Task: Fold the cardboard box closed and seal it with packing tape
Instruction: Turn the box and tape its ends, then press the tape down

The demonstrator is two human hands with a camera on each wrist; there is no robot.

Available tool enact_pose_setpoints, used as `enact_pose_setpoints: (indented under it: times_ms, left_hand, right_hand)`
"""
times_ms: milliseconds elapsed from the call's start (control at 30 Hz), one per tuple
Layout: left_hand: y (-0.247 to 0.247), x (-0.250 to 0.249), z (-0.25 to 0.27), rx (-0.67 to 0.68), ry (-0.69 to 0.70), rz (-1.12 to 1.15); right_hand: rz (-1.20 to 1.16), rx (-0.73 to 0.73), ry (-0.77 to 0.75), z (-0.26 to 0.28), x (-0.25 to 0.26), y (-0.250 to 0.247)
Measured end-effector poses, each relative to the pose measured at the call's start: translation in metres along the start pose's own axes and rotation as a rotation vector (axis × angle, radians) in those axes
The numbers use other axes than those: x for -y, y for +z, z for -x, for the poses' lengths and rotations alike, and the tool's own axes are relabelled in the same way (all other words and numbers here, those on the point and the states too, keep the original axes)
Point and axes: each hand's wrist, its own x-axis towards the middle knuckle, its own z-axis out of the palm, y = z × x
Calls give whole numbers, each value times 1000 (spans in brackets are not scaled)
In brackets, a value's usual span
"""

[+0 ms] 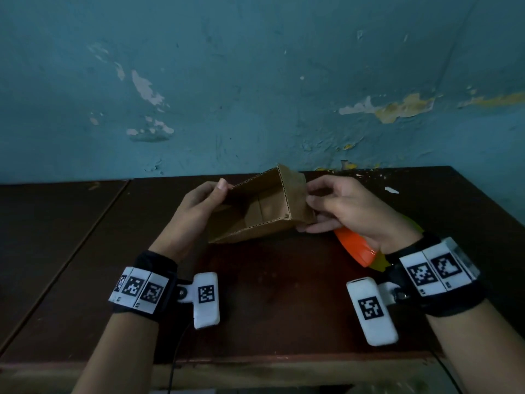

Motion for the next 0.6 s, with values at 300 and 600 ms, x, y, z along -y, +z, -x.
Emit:
enact_pose_setpoints:
  times_ms: [300, 600]
  left_hand:
    - [3, 2, -3, -172, 36, -124]
    - [6, -1, -4, -103, 7, 15]
  right_hand:
    - [257, -90, -43, -7, -12, -6]
    - [416, -134, -94, -8, -12, -7]
